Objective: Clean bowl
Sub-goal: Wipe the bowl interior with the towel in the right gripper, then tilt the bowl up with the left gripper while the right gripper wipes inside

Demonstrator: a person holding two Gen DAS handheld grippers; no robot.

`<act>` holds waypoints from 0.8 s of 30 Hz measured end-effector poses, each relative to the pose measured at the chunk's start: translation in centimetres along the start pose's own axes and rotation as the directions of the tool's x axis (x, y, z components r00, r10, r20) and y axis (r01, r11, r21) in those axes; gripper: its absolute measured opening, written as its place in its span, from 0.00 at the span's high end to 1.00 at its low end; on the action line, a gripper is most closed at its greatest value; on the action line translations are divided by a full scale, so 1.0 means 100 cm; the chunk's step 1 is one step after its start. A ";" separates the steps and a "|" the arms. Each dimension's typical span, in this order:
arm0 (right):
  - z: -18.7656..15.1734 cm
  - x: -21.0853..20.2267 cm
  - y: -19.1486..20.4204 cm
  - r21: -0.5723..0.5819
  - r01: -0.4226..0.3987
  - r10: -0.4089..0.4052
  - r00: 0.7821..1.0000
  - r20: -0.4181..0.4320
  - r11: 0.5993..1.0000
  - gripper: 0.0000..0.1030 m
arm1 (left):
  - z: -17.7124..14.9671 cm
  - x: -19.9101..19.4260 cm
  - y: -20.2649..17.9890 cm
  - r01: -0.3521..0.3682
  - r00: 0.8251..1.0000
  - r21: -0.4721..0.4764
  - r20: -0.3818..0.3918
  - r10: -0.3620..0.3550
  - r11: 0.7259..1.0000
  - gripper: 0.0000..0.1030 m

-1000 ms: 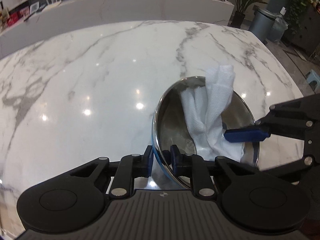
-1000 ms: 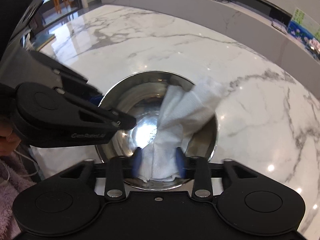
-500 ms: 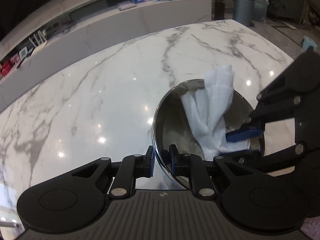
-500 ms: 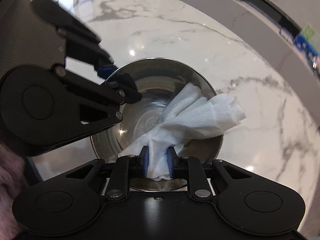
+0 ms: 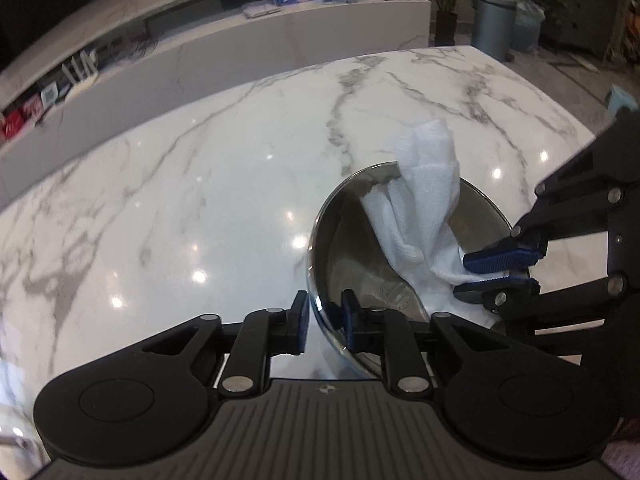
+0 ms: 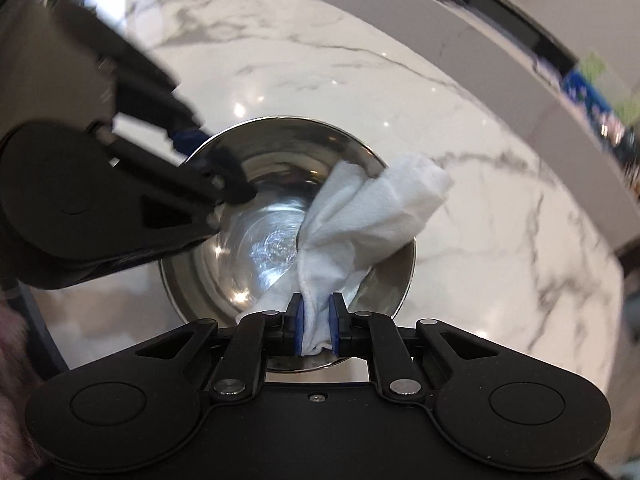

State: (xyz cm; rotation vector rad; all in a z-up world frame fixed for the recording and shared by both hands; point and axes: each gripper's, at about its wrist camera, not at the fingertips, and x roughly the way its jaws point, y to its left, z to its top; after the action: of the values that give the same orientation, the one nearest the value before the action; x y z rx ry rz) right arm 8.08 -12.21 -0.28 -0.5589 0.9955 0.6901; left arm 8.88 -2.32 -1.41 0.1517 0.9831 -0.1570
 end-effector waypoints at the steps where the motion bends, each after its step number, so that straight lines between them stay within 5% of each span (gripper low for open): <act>1: -0.001 0.000 -0.002 0.019 -0.009 0.009 1.000 0.005 1.000 0.90 | -0.001 0.000 0.002 0.008 1.000 -0.024 -0.005 -0.008 1.000 0.75; 5: -0.006 -0.001 -0.009 0.096 -0.032 0.030 0.999 0.024 0.995 0.90 | -0.007 0.002 0.011 0.049 0.998 -0.123 -0.030 -0.053 0.991 0.55; 8: -0.010 0.000 -0.015 0.162 -0.073 0.067 0.997 0.042 0.984 0.90 | -0.015 0.004 0.014 0.091 0.994 -0.175 -0.051 -0.101 0.980 0.54; 10: -0.011 0.003 -0.019 0.222 -0.118 0.108 0.992 0.058 0.968 0.90 | -0.018 0.003 0.015 0.107 0.992 -0.180 -0.043 -0.117 0.978 0.58; 14: -0.012 0.009 -0.019 0.280 -0.167 0.153 0.986 0.073 0.945 0.90 | -0.017 0.000 0.014 0.128 0.991 -0.153 -0.027 -0.133 0.980 0.82; 24: -0.006 0.019 0.004 0.180 -0.122 0.110 0.991 0.076 0.976 0.91 | -0.012 -0.001 0.007 0.108 0.993 -0.098 -0.033 -0.111 0.989 0.82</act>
State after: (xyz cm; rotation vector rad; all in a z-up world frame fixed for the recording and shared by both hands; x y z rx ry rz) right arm 8.13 -11.82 -2.24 -0.3155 1.0238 0.7065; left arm 7.97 -1.34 -1.95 0.0123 1.0354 -0.2077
